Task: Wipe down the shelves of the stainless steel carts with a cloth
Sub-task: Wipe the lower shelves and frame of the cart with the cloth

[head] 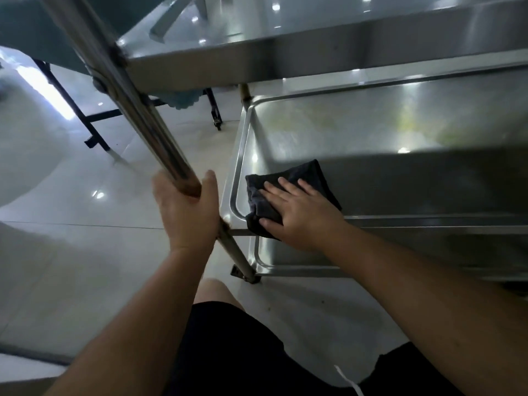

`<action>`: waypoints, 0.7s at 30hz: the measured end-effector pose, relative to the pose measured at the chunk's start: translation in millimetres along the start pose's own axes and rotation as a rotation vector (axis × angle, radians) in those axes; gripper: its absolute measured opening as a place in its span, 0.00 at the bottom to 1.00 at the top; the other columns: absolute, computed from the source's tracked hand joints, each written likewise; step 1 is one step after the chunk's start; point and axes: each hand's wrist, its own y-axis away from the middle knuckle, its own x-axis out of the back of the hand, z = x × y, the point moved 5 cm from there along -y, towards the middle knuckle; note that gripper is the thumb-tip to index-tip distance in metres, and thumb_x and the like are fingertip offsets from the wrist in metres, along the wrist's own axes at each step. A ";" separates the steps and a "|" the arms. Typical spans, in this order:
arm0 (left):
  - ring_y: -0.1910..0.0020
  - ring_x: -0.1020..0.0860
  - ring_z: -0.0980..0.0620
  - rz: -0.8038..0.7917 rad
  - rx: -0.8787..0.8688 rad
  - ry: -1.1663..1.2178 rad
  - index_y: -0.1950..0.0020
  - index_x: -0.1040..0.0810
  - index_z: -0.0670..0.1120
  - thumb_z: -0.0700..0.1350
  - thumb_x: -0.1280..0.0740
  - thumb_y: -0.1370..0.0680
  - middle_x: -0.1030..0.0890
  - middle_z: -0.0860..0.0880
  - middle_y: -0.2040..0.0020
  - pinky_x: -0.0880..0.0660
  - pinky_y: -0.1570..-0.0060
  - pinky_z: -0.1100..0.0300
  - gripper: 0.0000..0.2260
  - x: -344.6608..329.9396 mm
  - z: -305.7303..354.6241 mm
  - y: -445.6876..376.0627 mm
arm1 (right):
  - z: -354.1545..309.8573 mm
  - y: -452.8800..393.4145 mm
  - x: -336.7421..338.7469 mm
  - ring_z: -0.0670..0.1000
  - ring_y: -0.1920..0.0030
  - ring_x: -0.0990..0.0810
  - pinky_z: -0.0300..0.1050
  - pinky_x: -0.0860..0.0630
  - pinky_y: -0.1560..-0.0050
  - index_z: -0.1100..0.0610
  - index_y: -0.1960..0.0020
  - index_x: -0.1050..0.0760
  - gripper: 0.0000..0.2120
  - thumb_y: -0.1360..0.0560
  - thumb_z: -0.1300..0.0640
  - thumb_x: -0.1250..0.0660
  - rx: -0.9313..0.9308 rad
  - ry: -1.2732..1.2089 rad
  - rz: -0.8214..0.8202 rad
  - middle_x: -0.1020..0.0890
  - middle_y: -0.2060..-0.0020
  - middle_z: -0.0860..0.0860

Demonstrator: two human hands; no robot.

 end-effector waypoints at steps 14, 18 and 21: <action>0.45 0.29 0.55 -0.577 -0.388 -0.193 0.36 0.34 0.55 0.56 0.38 0.21 0.33 0.57 0.43 0.24 0.43 0.51 0.15 -143.7 60.2 131.4 | 155.8 105.5 32.1 0.44 0.17 0.56 0.50 0.60 0.19 0.42 0.16 0.51 0.40 0.24 0.29 0.63 -0.221 0.020 0.072 0.50 0.17 0.38; 0.33 0.34 0.53 -0.687 -0.413 -0.239 0.26 0.36 0.52 0.56 0.40 0.19 0.33 0.53 0.34 0.40 0.32 0.55 0.22 -196.2 88.1 145.0 | 201.2 132.8 42.1 0.43 0.18 0.59 0.50 0.62 0.19 0.41 0.16 0.55 0.41 0.26 0.28 0.65 -0.288 0.023 0.037 0.54 0.17 0.36; 0.26 0.36 0.49 -0.750 -0.400 -0.303 0.23 0.36 0.52 0.55 0.41 0.17 0.34 0.51 0.28 0.41 0.31 0.54 0.23 -225.3 102.1 155.0 | 234.7 152.8 49.9 0.42 0.18 0.61 0.51 0.61 0.18 0.41 0.16 0.57 0.42 0.27 0.27 0.66 -0.332 0.037 0.008 0.56 0.18 0.35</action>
